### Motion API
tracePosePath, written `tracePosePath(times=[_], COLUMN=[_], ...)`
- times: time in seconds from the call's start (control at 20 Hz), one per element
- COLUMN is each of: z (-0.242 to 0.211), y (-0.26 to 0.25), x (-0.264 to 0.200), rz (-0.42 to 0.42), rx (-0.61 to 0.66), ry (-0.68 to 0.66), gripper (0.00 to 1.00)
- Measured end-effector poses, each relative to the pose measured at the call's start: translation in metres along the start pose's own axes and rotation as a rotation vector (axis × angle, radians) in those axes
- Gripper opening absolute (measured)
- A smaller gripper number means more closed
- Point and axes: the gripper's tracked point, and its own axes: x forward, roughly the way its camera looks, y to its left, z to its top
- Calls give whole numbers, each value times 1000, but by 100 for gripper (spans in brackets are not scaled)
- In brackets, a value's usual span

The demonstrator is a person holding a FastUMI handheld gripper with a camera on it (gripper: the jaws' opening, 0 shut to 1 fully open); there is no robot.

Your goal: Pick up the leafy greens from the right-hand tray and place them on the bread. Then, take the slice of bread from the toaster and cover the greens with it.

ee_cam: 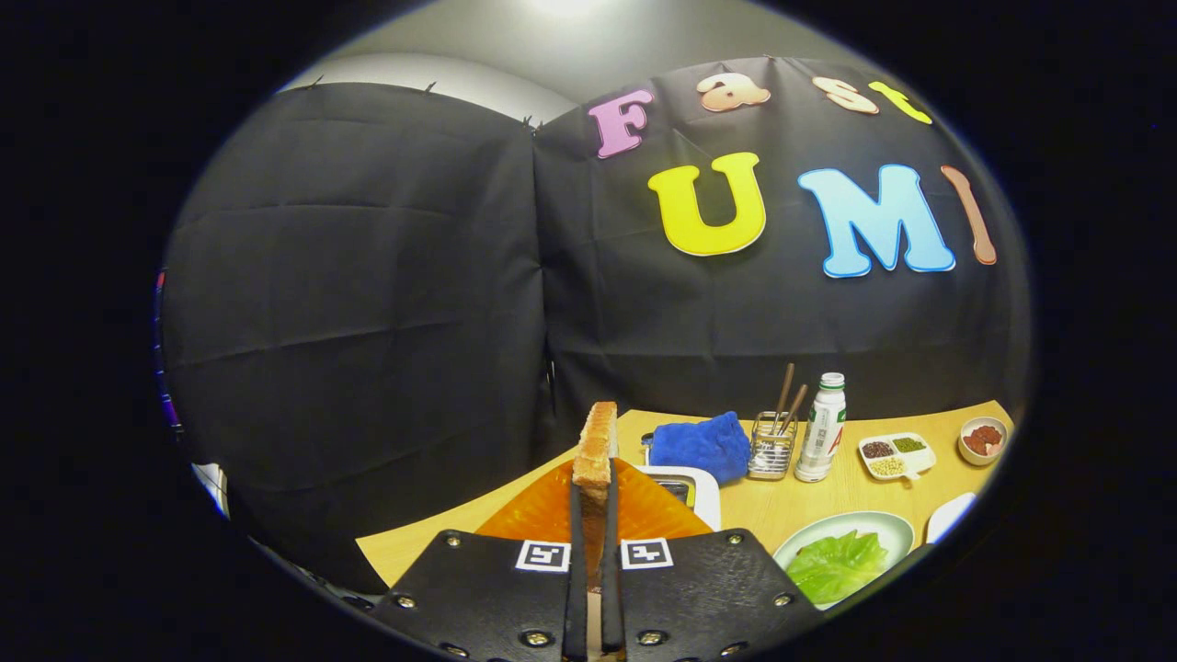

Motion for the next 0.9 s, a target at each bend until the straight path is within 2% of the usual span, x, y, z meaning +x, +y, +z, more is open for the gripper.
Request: tracePosePath(times=[0.35,0.9], z=[31,12], y=[-17,-119], x=[-33,-102], rz=[18,-105], rx=[12,-56], ry=[-39,-28], gripper=[6,6])
